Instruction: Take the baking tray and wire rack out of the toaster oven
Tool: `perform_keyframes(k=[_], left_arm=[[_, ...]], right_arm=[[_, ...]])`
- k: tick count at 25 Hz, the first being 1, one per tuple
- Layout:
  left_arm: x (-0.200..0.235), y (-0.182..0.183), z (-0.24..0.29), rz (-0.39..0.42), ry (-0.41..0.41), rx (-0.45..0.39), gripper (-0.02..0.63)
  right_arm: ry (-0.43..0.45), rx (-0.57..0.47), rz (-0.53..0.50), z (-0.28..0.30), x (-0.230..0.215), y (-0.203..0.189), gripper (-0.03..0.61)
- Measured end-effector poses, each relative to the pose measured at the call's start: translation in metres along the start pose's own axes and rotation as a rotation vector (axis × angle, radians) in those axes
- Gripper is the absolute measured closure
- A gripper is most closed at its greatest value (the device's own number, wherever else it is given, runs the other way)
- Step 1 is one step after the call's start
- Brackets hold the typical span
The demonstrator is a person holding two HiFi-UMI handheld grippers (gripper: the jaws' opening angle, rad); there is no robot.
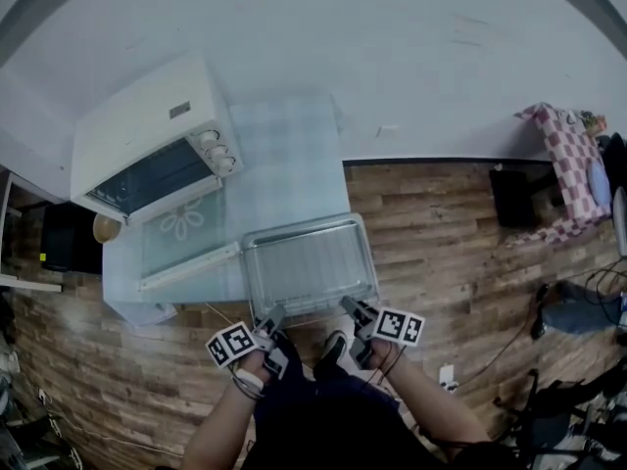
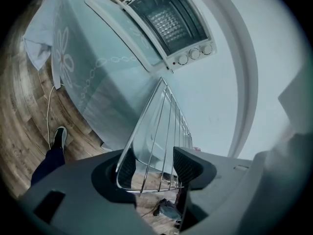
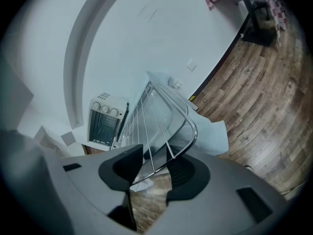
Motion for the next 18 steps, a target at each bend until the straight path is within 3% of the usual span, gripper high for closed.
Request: perform_keyframes(k=[5, 11, 18], left_arm=[[0.004, 0.005, 0.001, -0.015, -0.003, -0.012, 0.368], [-0.01, -0.009, -0.001, -0.003, -0.02, -0.022, 0.34], [-0.014, -0.015, -0.003, 0.011, -0.04, -0.017, 0.311]], right_arm=[[0.032, 0.019, 0.038, 0.008, 0.002, -0.001, 0.32], [0.045, 0.006, 0.078, -0.014, 0.003, 0.003, 0.239], [0.051, -0.012, 0.084, -0.027, 0.002, 0.002, 0.224]])
Point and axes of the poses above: the fingertips, and each gripper's own axes: z forward along the fingers, x to its left, y out of its top, the point moved 8 cm from there along -z, backward along the fingers, and after that the axes turned 2 degrees about -x, right-handed, at the moved point
